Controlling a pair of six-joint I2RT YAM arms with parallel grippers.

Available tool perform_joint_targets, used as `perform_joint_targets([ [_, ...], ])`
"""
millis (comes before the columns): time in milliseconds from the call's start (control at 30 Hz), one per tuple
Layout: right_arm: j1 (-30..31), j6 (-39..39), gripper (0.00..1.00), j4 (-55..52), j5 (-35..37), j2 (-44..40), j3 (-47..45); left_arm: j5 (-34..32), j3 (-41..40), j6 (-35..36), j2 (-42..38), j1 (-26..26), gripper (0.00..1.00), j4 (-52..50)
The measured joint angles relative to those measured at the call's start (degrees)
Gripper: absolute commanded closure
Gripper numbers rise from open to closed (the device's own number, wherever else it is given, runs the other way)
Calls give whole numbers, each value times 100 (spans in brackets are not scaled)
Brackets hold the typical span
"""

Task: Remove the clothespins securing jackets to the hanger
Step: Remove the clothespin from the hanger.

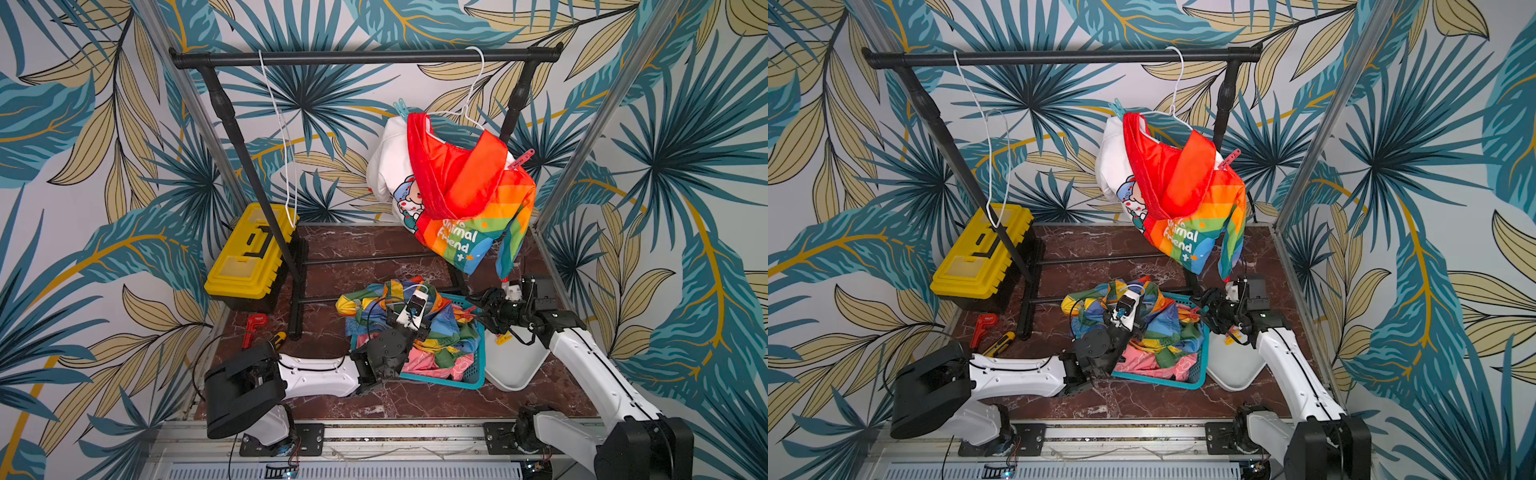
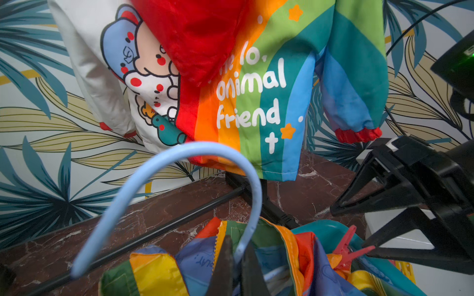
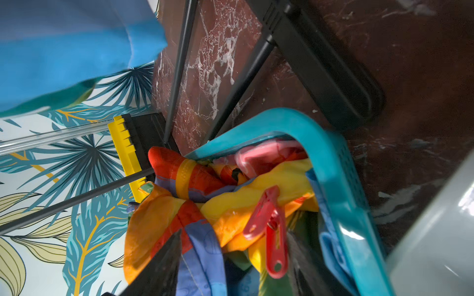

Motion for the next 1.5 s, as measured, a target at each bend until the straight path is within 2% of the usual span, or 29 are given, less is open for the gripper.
perform_joint_targets([
  [467,0,107,38,66,-35,79,28,310,94,208,-87,315,100,118],
  [767,-7,313,42,146,-79,111,-2,94,-378,404,111,-133,100,918],
  [933,-11,531,44,166,-122,72,-341,-76,-588,472,166,-321,100,1224],
  [1133,-11,774,46,168,-175,0,-579,-162,-673,518,181,-420,100,1355],
  [1400,-11,1130,57,476,-203,-101,-846,-203,-769,621,201,-520,100,1471],
  [1500,-11,1204,57,511,-203,-155,-855,-216,-798,627,201,-538,100,1495],
])
